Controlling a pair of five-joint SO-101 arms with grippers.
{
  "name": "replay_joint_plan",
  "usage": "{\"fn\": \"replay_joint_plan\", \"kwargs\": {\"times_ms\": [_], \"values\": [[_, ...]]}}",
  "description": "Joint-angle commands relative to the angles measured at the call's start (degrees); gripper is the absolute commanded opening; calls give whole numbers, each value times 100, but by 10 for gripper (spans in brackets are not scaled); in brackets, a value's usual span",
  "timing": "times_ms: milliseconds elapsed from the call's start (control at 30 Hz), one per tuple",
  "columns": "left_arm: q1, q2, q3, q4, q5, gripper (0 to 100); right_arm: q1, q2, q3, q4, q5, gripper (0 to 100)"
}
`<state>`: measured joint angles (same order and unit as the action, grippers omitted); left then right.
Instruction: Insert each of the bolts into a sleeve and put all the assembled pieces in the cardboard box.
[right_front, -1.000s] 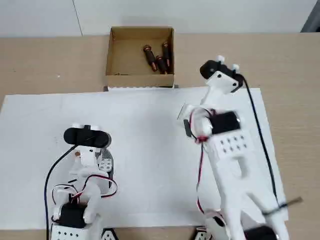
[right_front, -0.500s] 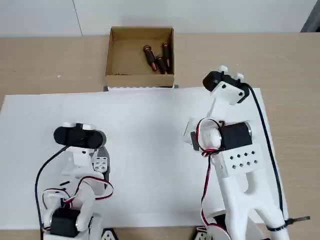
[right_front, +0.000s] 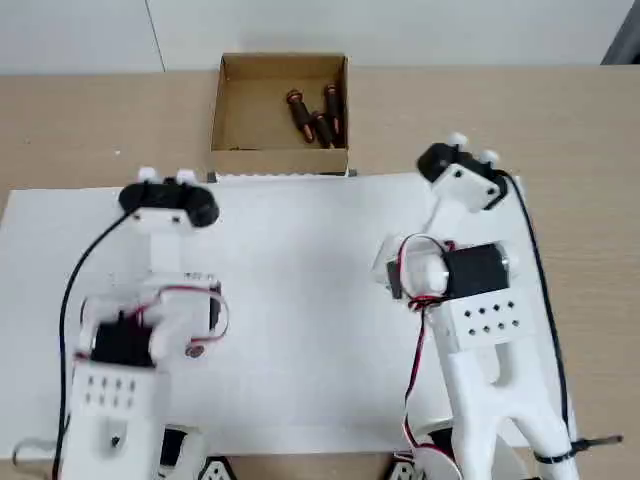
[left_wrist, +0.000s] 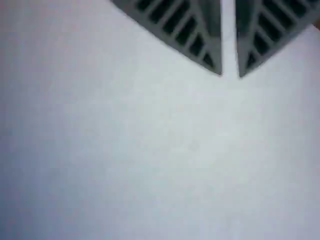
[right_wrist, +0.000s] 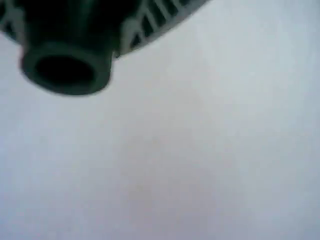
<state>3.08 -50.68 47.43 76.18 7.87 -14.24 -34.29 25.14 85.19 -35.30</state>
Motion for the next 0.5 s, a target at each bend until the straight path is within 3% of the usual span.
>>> {"fn": "replay_joint_plan", "kwargs": {"times_ms": [0, 233, 333, 467], "values": [[-35, 905, -901, 404, 9, 6, 400, -154, -114, 22, -18, 3], [-18, 1960, -1604, 1125, -246, 6, 725, -215, 501, 22, 0, 3], [-26, 2365, -1675, 1213, -1398, 6, 725, -215, 510, 13, 0, 3], [-26, 2840, -1684, 1459, -3534, 6, 708, -215, 492, -31, 0, 3]]}}
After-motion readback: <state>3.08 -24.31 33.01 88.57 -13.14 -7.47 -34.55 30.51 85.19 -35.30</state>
